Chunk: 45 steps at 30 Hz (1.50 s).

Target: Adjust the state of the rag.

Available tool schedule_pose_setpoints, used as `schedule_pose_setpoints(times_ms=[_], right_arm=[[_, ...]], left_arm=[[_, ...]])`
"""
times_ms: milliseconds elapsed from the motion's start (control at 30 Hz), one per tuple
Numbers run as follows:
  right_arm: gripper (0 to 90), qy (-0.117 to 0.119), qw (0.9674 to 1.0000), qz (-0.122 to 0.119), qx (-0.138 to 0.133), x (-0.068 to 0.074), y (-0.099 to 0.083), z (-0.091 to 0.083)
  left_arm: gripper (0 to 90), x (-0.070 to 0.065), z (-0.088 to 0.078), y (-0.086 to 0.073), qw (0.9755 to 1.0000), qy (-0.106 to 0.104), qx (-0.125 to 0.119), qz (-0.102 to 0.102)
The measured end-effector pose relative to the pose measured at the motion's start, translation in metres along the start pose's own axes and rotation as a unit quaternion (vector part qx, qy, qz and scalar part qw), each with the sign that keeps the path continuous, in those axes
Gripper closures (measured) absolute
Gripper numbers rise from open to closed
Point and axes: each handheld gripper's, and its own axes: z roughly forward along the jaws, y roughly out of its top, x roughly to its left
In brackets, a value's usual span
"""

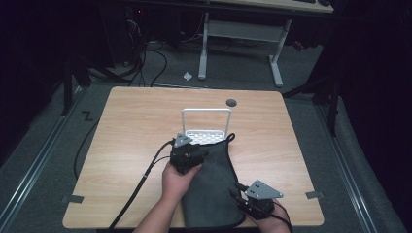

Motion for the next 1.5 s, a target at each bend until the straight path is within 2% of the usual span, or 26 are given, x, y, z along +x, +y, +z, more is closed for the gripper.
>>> schedule_pose_setpoints(times_ms=[233, 333, 433, 533, 600, 700, 833, 933, 1133, 1233, 1333, 1400, 1433, 1500], right_arm=[[78.6, 0.006, 0.9999, 0.003, 0.016, -0.005, -0.004, 0.010], [82.1, 0.013, 0.9996, 0.005, 0.024, -0.006, -0.005, 0.016], [84.2, 0.016, 0.9994, 0.005, 0.030, -0.009, -0.001, 0.024], [87.1, 0.005, 0.9993, 0.011, 0.036, -0.018, 0.008, 0.037], [87.8, -0.006, 0.9990, 0.011, 0.044, -0.025, 0.015, 0.050], [87.8, -0.020, 0.9974, 0.020, 0.066, -0.038, 0.022, 0.072], [86.6, -0.026, 0.9948, 0.026, 0.095, -0.047, 0.023, 0.093], [85.4, -0.019, 0.9948, 0.026, 0.097, -0.042, 0.022, 0.091], [82.7, 0.004, 0.9957, 0.010, 0.092, -0.022, 0.014, 0.077], [81.5, 0.021, 0.9960, 0.023, 0.084, -0.013, 0.008, 0.070], [79.8, 0.035, 0.9953, 0.044, 0.079, -0.007, 0.003, 0.063], [77.7, 0.031, 0.9957, 0.036, 0.079, -0.003, 0.004, 0.062], [76.5, 0.029, 0.9962, 0.028, 0.078, -0.002, 0.004, 0.062], [74.5, 0.025, 0.9969, 0.027, 0.070, -0.002, 0.006, 0.060]], left_arm=[[64.4, 0.004, -0.030, -0.049, 0.9985, -0.003, 0.052, 0.016], [67.4, 0.004, -0.039, -0.062, 0.9976, -0.004, 0.066, 0.018], [71.0, 0.006, -0.042, -0.065, 0.9975, -0.004, 0.068, 0.018], [76.9, 0.009, -0.039, -0.060, 0.9979, -0.013, 0.063, 0.002], [77.4, 0.009, -0.031, -0.057, 0.9975, -0.012, 0.069, 0.009], [77.4, 0.010, -0.020, -0.058, 0.9957, -0.006, 0.092, 0.015], [78.0, 0.012, -0.021, -0.060, 0.9949, -0.008, 0.095, 0.033], [78.0, 0.013, -0.027, -0.062, 0.9943, -0.011, 0.099, 0.037], [77.9, 0.012, -0.043, -0.070, 0.9916, -0.013, 0.113, 0.063], [77.5, 0.009, -0.054, -0.077, 0.9906, -0.015, 0.115, 0.073], [76.7, 0.006, -0.064, -0.088, 0.9925, -0.027, 0.101, 0.063], [75.3, 0.005, -0.066, -0.087, 0.9911, -0.029, 0.109, 0.071], [74.4, 0.006, -0.066, -0.085, 0.9912, -0.031, 0.111, 0.064], [72.8, 0.008, -0.067, -0.085, 0.9923, -0.032, 0.107, 0.054]])
